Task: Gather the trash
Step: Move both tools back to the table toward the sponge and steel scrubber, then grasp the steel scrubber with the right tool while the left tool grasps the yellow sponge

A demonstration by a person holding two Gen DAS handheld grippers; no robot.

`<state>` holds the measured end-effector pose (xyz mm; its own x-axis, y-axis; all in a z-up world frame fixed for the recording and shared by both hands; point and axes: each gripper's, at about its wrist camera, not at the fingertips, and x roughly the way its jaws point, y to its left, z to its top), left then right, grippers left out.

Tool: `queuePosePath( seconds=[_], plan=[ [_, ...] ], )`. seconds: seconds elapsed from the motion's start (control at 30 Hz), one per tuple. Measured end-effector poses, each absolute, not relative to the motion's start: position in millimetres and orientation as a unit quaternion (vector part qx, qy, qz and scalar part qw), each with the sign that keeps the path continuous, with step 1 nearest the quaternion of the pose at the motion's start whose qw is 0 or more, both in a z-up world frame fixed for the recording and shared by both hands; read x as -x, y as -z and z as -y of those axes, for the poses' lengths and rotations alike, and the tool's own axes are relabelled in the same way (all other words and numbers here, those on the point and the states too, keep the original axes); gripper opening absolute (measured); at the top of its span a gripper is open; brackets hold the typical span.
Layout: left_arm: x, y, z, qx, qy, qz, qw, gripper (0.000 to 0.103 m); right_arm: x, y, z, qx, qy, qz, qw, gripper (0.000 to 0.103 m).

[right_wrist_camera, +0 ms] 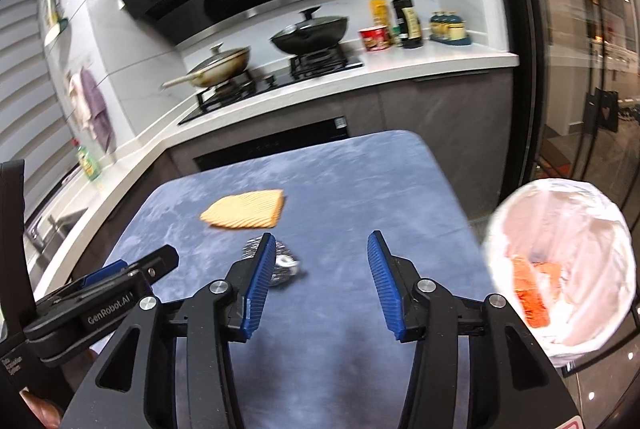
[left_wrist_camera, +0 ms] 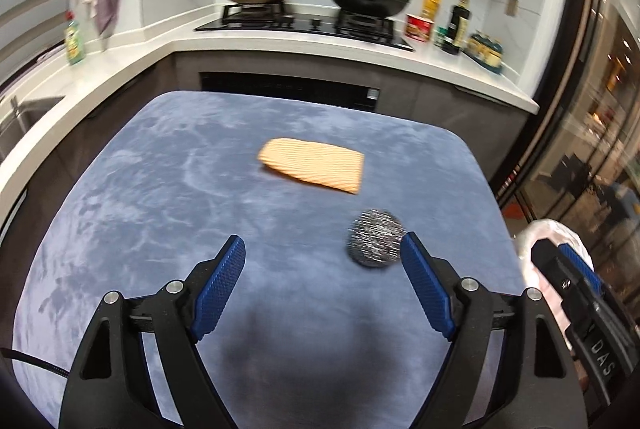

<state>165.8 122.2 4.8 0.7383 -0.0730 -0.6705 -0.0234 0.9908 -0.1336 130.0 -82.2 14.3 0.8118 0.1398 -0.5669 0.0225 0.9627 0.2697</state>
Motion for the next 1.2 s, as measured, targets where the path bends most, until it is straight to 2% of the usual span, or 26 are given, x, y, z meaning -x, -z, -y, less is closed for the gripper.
queuePosePath(
  seconds=[0.2, 0.3, 0.53, 1.0, 1.2],
  plan=[
    [-181, 7, -163, 0.082, -0.025, -0.373, 0.924, 0.081, -150, -2, 45, -0.122, -0.054, -0.324, 0.937, 0.053],
    [-192, 16, -181, 0.085, -0.038, -0.391, 0.916, 0.088, -162, 6, 30, -0.115, -0.061, -0.333, 0.934, 0.058],
    [-214, 32, -204, 0.087, -0.061, -0.402, 0.91, 0.089, -192, 29, 6, -0.102, -0.067, -0.355, 0.927, 0.061],
    [-282, 61, -193, 0.101, -0.029, -0.427, 0.898, 0.092, -235, 70, -2, -0.097, -0.056, -0.384, 0.916, 0.061],
    [-312, 76, -185, 0.103, -0.023, -0.437, 0.893, 0.092, -245, 77, 6, -0.11, -0.058, -0.382, 0.916, 0.052]
  ],
)
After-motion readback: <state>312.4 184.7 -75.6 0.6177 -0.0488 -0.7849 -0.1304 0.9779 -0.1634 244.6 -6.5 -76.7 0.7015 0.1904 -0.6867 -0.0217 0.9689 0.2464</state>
